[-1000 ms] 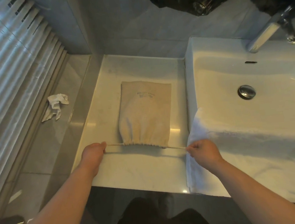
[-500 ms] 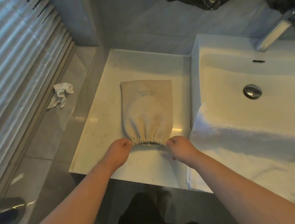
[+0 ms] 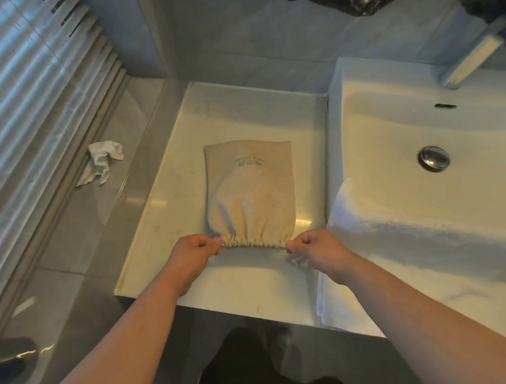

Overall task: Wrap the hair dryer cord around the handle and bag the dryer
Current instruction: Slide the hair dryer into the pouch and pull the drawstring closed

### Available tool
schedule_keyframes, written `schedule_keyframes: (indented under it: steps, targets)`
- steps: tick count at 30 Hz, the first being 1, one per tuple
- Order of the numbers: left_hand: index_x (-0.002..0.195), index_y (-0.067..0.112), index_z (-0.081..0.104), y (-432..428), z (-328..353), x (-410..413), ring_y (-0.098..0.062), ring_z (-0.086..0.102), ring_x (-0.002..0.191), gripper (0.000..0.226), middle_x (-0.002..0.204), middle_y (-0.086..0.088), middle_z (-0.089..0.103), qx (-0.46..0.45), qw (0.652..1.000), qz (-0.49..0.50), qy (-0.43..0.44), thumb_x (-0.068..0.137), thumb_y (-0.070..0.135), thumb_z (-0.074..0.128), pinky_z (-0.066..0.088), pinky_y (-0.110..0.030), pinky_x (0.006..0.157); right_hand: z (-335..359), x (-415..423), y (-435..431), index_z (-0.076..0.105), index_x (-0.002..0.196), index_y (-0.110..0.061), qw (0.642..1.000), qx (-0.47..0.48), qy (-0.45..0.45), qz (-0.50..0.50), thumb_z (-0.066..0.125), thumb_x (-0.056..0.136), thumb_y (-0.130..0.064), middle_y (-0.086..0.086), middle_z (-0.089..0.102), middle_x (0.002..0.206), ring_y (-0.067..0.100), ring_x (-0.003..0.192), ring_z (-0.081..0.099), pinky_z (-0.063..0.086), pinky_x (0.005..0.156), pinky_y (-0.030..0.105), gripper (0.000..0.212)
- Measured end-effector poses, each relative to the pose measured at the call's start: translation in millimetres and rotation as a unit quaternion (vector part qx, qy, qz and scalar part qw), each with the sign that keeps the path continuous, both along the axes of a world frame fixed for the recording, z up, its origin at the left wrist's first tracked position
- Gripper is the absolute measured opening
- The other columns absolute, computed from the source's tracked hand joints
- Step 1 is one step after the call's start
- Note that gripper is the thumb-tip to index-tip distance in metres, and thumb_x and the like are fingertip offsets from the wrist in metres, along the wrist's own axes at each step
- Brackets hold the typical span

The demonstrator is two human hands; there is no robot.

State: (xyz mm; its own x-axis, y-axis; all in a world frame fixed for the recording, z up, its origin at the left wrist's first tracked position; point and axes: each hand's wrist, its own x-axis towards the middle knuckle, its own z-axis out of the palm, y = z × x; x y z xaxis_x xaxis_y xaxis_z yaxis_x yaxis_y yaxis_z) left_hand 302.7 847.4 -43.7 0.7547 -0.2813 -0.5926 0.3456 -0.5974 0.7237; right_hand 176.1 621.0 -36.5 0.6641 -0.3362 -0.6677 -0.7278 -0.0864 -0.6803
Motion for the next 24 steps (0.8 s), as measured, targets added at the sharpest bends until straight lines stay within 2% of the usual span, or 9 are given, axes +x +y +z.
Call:
schedule_keyframes:
  steps: [2, 6, 9, 13, 15, 17, 18, 21, 24]
  targets:
    - [0.066, 0.011, 0.064, 2, -1, 0, -0.012, 0.041, 0.056, 0.030, 0.049, 0.008, 0.048, 0.007, 1.000, 0.007, 0.004, 0.094, 0.021, 0.065, 0.034, -0.027, 0.055, -5, -3, 1, 0.074, 0.082, -0.008, 1.000, -0.010, -0.001, 0.003, 0.067, 0.086, -0.035, 0.009, 0.072, 0.090, 0.019, 0.081, 0.063, 0.046, 0.064, 0.025, 0.028]
    - [0.064, 0.010, 0.063, 22, -7, 11, -0.019, 0.041, 0.059, 0.031, 0.058, -0.002, 0.050, 0.027, 0.998, 0.060, -0.005, 0.092, 0.022, 0.067, 0.035, -0.029, 0.057, -8, -14, -11, 0.072, 0.077, -0.002, 0.998, -0.011, -0.022, -0.051, 0.070, 0.084, -0.024, 0.016, 0.071, 0.079, 0.020, 0.072, 0.061, 0.050, 0.068, 0.031, 0.023]
    - [0.064, 0.011, 0.063, 27, -8, 14, -0.020, 0.041, 0.061, 0.031, 0.060, -0.004, 0.050, 0.041, 0.998, 0.054, -0.017, 0.092, 0.023, 0.068, 0.035, -0.028, 0.059, -7, -16, -16, 0.065, 0.059, -0.012, 0.998, -0.029, -0.025, -0.058, 0.071, 0.083, -0.021, 0.003, 0.056, 0.056, 0.013, 0.055, 0.048, 0.039, 0.055, 0.024, 0.027]
    - [0.068, 0.011, 0.066, 18, -5, 6, -0.024, 0.050, 0.069, 0.026, 0.063, -0.004, 0.056, 0.061, 0.997, -0.004, -0.049, 0.093, 0.019, 0.066, 0.037, -0.027, 0.060, -8, -14, -13, 0.061, 0.057, -0.010, 0.994, -0.074, -0.050, -0.059, 0.068, 0.085, -0.019, -0.004, 0.047, 0.047, 0.012, 0.049, 0.043, 0.037, 0.052, 0.022, 0.030]
    - [0.098, 0.010, 0.072, 12, 0, 5, -0.027, 0.062, 0.098, 0.011, 0.098, -0.008, 0.069, 0.086, 0.990, -0.048, -0.100, 0.092, 0.018, 0.066, 0.045, -0.030, 0.081, -8, -14, -12, 0.065, 0.062, -0.003, 0.993, -0.078, -0.070, -0.050, 0.065, 0.086, -0.017, 0.006, 0.055, 0.057, 0.015, 0.056, 0.049, 0.044, 0.060, 0.027, 0.027]
    - [0.141, 0.012, 0.051, 1, 9, 5, -0.023, 0.046, 0.135, 0.050, 0.144, -0.006, 0.051, 0.102, 0.974, -0.104, -0.173, 0.093, 0.019, 0.065, 0.033, -0.030, 0.108, -6, -13, -8, 0.071, 0.084, 0.000, 0.992, -0.087, -0.079, -0.037, 0.062, 0.087, -0.015, 0.011, 0.066, 0.081, 0.018, 0.075, 0.059, 0.049, 0.076, 0.033, 0.018]
    - [0.150, 0.015, 0.039, -7, 14, 6, -0.020, 0.037, 0.142, 0.060, 0.155, -0.002, 0.040, 0.091, 0.966, -0.140, -0.198, 0.094, 0.019, 0.062, 0.027, -0.028, 0.113, -5, -12, -4, 0.071, 0.100, -0.003, 0.992, -0.102, -0.075, -0.027, 0.061, 0.087, -0.017, 0.009, 0.067, 0.097, 0.019, 0.089, 0.062, 0.049, 0.085, 0.034, 0.020]
    - [0.154, 0.017, 0.030, -33, 16, 5, -0.018, 0.027, 0.148, 0.062, 0.162, -0.003, 0.026, 0.070, 0.940, -0.247, -0.223, 0.098, 0.018, 0.055, 0.019, -0.025, 0.116, 5, -11, 9, 0.056, 0.130, -0.017, 0.988, -0.137, -0.072, 0.002, 0.058, 0.089, -0.025, 0.003, 0.059, 0.127, 0.018, 0.119, 0.055, 0.043, 0.099, 0.030, 0.041]
    - [0.151, 0.010, 0.035, -42, 14, 4, -0.026, 0.039, 0.140, 0.056, 0.157, -0.009, 0.032, 0.096, 0.925, -0.272, -0.247, 0.097, 0.012, 0.051, 0.030, -0.030, 0.111, 20, -3, 18, 0.046, 0.139, -0.025, 0.989, -0.090, -0.118, 0.024, 0.054, 0.092, -0.026, -0.009, 0.053, 0.130, 0.011, 0.123, 0.049, 0.038, 0.095, 0.021, 0.047]
